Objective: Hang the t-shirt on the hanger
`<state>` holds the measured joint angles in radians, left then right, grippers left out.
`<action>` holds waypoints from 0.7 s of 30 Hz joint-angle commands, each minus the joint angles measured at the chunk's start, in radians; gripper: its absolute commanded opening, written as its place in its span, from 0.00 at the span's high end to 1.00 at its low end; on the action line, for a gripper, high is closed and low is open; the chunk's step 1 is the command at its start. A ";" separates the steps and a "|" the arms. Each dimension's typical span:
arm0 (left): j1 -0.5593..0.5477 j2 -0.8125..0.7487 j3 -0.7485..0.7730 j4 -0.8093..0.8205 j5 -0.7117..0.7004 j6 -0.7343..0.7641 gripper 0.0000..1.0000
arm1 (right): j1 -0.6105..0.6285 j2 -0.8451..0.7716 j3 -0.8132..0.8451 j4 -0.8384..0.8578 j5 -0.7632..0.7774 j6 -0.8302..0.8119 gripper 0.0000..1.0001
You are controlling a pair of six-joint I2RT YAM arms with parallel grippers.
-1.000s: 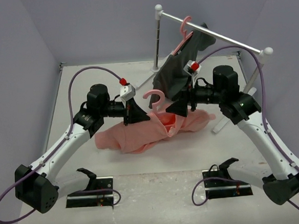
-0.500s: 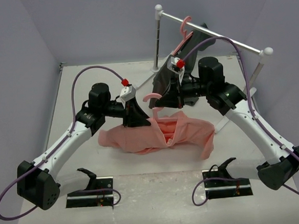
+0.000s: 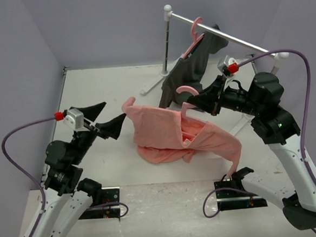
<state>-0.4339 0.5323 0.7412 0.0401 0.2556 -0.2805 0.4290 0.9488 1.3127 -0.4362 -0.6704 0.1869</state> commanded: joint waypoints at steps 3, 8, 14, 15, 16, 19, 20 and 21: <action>0.006 -0.109 -0.271 0.093 -0.328 -0.082 0.00 | -0.005 -0.028 0.146 -0.071 0.037 0.033 1.00; 0.004 -0.022 -0.272 0.161 -0.204 -0.027 0.00 | -0.007 -0.027 0.227 -0.149 0.064 0.012 1.00; 0.004 0.073 -0.305 0.409 -0.023 -0.012 0.24 | -0.008 -0.016 0.282 -0.174 -0.021 0.027 1.00; 0.004 0.092 -0.297 0.436 -0.002 -0.013 0.29 | -0.007 -0.015 0.284 -0.175 -0.032 0.029 1.00; 0.004 0.112 -0.287 0.459 0.022 -0.012 0.33 | -0.007 -0.015 0.284 -0.176 -0.025 0.030 1.00; 0.006 0.178 -0.252 0.481 0.028 -0.009 0.83 | -0.007 -0.017 0.283 -0.181 -0.011 0.028 1.00; 0.004 0.189 -0.234 0.470 -0.019 -0.010 1.00 | -0.009 -0.019 0.283 -0.184 -0.005 0.026 1.00; 0.004 0.198 -0.217 0.428 -0.057 -0.015 1.00 | -0.009 -0.024 0.280 -0.190 0.018 0.023 1.00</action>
<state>-0.4340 0.6868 0.4500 0.3989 0.2317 -0.2980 0.4244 0.9310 1.5558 -0.6329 -0.6571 0.1944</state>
